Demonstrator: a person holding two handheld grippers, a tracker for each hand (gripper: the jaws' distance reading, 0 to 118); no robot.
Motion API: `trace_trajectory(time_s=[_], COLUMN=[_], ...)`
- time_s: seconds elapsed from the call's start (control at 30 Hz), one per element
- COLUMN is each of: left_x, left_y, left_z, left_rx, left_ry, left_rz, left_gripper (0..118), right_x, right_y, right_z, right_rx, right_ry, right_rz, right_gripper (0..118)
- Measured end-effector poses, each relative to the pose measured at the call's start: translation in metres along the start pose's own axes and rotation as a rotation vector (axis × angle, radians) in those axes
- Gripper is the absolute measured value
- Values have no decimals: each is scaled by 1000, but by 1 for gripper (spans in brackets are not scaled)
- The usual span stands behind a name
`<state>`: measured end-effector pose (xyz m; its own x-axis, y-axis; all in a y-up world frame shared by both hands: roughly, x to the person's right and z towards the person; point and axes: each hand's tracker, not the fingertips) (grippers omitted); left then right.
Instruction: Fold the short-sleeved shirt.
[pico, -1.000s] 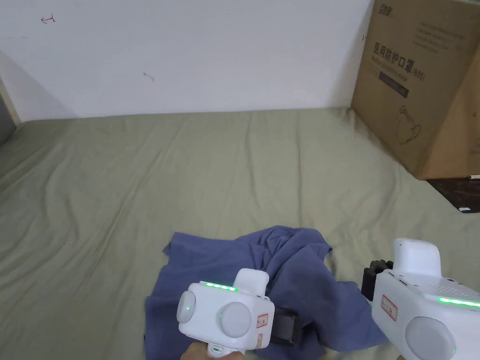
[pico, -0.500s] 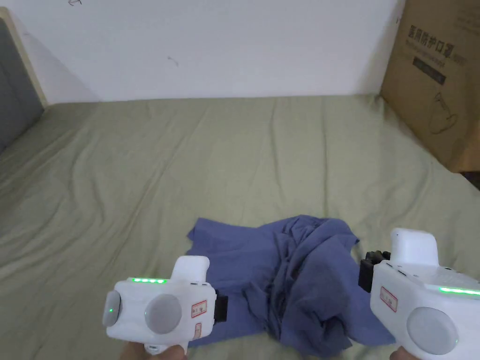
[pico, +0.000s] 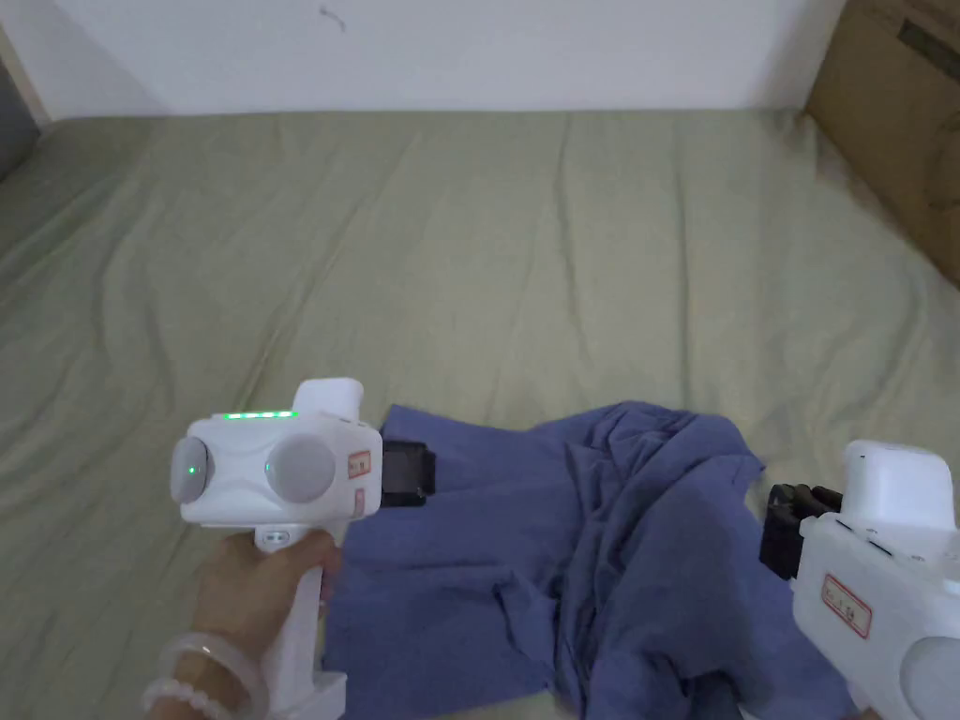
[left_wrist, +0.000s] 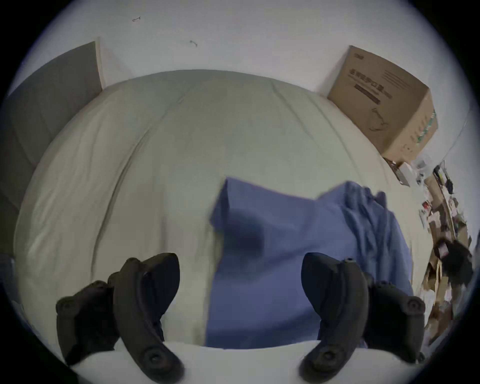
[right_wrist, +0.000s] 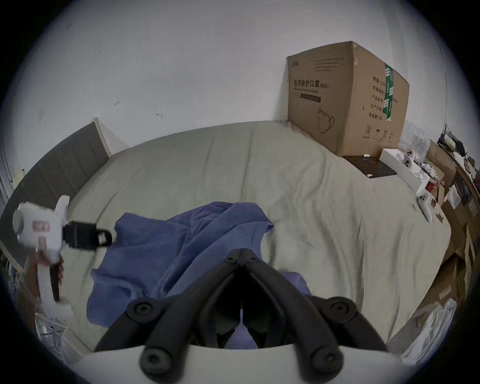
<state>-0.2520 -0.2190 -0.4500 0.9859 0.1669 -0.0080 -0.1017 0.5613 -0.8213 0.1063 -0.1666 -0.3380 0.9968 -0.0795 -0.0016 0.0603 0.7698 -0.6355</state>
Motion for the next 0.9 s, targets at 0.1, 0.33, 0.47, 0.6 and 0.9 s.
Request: trace_trajectory(time_s=[0.1, 0.33, 0.47, 0.6, 0.9], left_x=[1, 8, 7, 5, 13], left_y=[23, 27, 27, 28, 33], left_z=[-30, -66, -54, -40, -2], left_rx=[-23, -44, -19, 4, 78], left_ry=[-4, -9, -11, -33, -42], left_rz=[15, 49, 39, 28, -32], left_gripper=[99, 36, 5, 5, 5], right_x=[7, 24, 28, 28, 13], right_y=[-3, -8, -5, 25, 117], right_z=[-11, -30, -36, -44, -158], right_rx=[-22, -76, -96, -88, -291], right_ry=[-14, -47, -28, 73, 197], right_rz=[-15, -25, -45, -25, 60], right_gripper=[0, 0, 0, 0, 96])
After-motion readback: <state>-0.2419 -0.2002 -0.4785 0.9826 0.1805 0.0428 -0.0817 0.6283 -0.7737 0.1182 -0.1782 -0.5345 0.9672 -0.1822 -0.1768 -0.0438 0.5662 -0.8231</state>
